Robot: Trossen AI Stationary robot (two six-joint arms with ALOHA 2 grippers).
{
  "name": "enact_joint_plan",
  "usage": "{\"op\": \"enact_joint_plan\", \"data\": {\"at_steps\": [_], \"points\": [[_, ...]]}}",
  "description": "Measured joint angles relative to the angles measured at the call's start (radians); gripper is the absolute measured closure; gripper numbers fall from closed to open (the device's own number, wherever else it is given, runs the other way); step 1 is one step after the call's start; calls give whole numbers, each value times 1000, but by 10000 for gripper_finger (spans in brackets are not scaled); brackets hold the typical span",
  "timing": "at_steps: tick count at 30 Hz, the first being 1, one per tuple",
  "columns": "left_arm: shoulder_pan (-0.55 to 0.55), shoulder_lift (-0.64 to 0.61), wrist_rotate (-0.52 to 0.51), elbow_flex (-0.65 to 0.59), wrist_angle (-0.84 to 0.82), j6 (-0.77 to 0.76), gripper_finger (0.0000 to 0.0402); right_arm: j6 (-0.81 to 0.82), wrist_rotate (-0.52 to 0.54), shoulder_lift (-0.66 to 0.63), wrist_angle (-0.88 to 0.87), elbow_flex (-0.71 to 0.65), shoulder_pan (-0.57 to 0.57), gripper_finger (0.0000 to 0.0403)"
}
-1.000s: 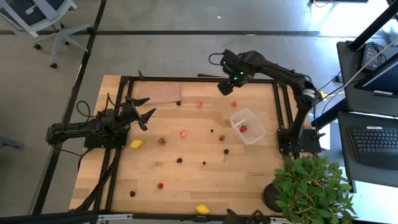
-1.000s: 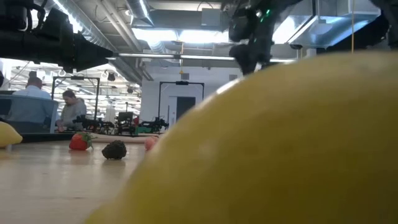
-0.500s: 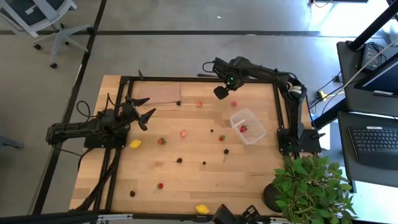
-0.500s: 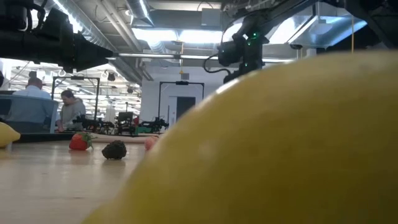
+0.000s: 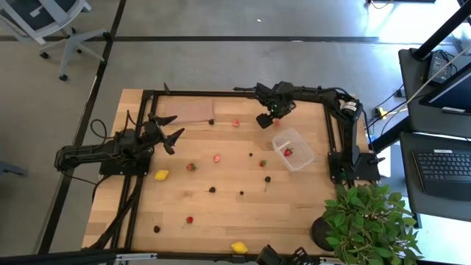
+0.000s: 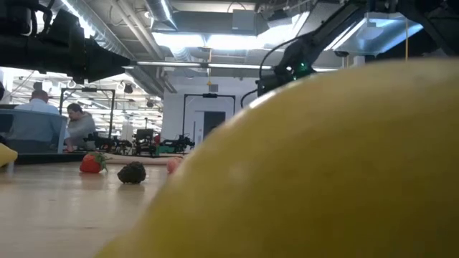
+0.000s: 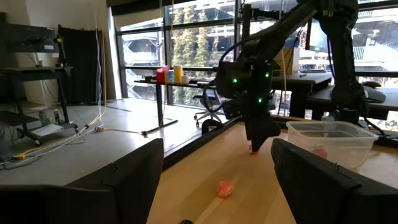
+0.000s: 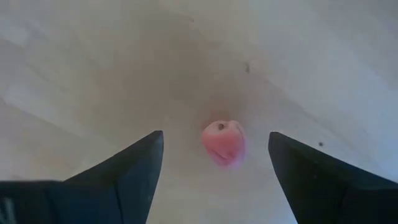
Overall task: Pick and placing Produce into tupperware
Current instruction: Put the peach into the transparent bin
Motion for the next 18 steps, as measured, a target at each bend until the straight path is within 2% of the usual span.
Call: {"op": "enact_joint_plan", "data": {"at_steps": [11, 14, 18], "points": [[0, 0, 0, 0, 0, 0, 111, 20, -2, -5, 88, -110, 0, 113], [0, 0, 0, 0, 0, 0, 111, 20, -5, -6, 97, -119, 0, 127], [0, 0, 0, 0, 0, 0, 111, 17, -9, -5, 99, -115, 0, 165]]}}
